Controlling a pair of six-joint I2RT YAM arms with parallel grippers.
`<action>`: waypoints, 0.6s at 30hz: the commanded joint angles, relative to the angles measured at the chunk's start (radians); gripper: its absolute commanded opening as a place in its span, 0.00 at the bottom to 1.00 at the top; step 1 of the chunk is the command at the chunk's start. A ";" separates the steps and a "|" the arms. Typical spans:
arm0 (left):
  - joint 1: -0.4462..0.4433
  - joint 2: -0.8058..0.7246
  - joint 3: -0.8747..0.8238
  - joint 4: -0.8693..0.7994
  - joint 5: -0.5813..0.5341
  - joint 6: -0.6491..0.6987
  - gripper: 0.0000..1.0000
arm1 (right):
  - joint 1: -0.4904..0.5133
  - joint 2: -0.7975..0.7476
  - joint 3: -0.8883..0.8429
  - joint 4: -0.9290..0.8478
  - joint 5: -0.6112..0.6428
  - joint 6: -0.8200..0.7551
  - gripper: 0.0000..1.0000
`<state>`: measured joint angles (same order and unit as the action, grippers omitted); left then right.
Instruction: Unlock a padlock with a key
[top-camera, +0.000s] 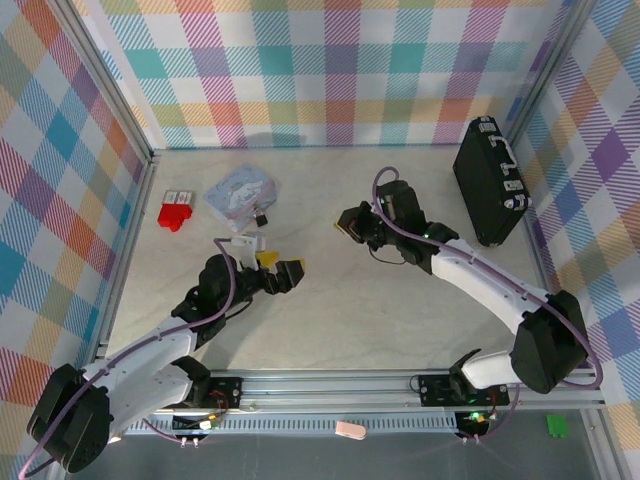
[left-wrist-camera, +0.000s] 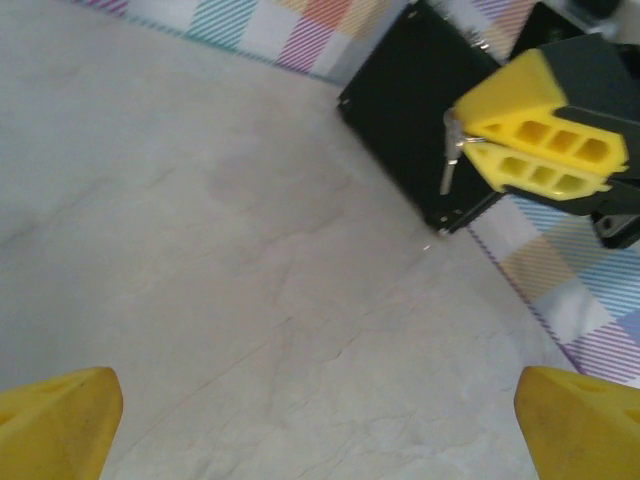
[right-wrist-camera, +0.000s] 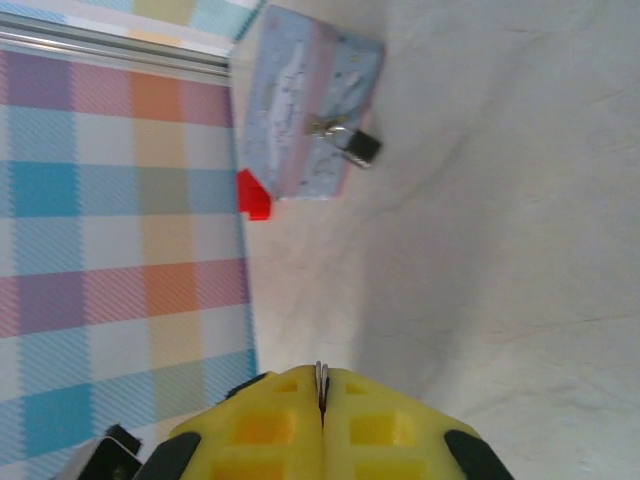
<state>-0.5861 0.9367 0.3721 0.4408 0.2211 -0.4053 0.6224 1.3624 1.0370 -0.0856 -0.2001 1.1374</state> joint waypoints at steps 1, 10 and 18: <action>-0.036 0.057 0.033 0.213 0.032 0.094 0.98 | 0.018 -0.050 -0.037 0.207 -0.027 0.127 0.00; -0.055 0.327 0.130 0.517 0.133 0.175 0.87 | 0.041 -0.110 -0.089 0.354 -0.019 0.233 0.00; -0.055 0.467 0.215 0.642 0.156 0.263 0.61 | 0.054 -0.178 -0.122 0.340 0.001 0.235 0.00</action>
<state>-0.6346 1.3830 0.5468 0.9562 0.3511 -0.1993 0.6693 1.2110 0.9333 0.2100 -0.2092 1.3544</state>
